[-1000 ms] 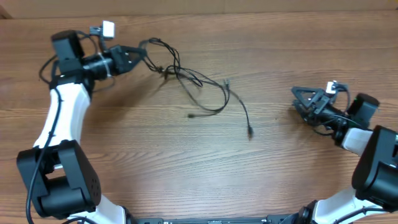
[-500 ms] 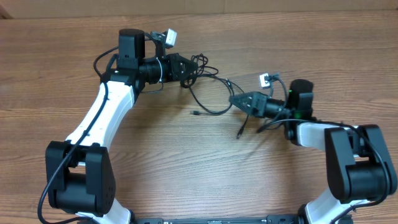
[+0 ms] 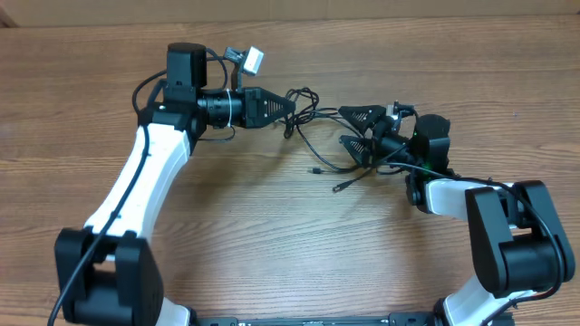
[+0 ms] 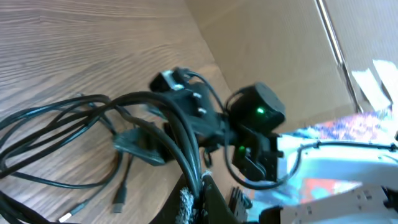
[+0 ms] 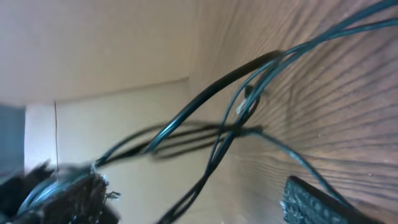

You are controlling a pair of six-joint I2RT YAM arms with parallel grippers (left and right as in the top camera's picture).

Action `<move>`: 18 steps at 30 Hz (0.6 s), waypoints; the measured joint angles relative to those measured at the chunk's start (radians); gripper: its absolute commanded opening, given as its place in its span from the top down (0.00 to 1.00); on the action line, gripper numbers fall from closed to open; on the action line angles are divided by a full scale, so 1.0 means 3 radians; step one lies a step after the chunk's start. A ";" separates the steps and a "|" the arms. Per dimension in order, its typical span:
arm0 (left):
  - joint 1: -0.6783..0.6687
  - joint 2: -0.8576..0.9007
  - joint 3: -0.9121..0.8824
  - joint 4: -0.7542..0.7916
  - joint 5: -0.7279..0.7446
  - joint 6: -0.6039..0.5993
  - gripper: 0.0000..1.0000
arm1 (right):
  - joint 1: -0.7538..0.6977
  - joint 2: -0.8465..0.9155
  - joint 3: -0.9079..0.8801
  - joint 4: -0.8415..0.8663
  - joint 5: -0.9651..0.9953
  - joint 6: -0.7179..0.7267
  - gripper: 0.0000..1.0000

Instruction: Untangle cables

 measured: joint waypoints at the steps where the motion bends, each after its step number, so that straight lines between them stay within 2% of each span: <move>1: -0.0023 -0.0046 0.0000 -0.0052 -0.0001 0.0043 0.96 | 0.0036 0.0000 0.0000 -0.0009 0.0070 0.0052 0.14; 3: -0.0083 -0.0130 0.0000 -0.0131 -0.0014 0.0127 0.96 | 0.0135 -0.0001 0.0000 -0.0085 0.0211 0.0134 0.14; 4: -0.0113 -0.0163 0.0000 -0.0153 -0.0015 0.0160 0.96 | 0.0184 -0.0001 0.0000 -0.0125 0.0276 0.0169 0.19; 5: -0.0142 -0.0186 0.0000 -0.0169 -0.0019 0.0195 0.96 | 0.0230 -0.0001 0.0000 -0.0151 0.0333 0.0202 0.33; 7: -0.0200 -0.0216 0.0000 -0.0210 -0.0042 0.0231 0.96 | 0.0296 -0.0001 0.0000 -0.0144 0.0392 0.0243 0.80; 8: -0.0219 -0.0221 0.0000 -0.0226 -0.0057 0.0240 0.96 | 0.0306 -0.0001 -0.0001 -0.0111 0.0395 0.0245 0.96; 13: -0.0228 -0.0221 0.0000 -0.0459 -0.0406 0.0309 0.96 | 0.0296 -0.0003 0.0003 -0.0193 0.0167 0.0122 0.96; 18: 0.0018 -0.0221 0.0000 -0.0628 -0.0802 0.0314 0.96 | 0.0118 -0.0006 0.0017 -0.1101 -0.0329 -0.0567 0.96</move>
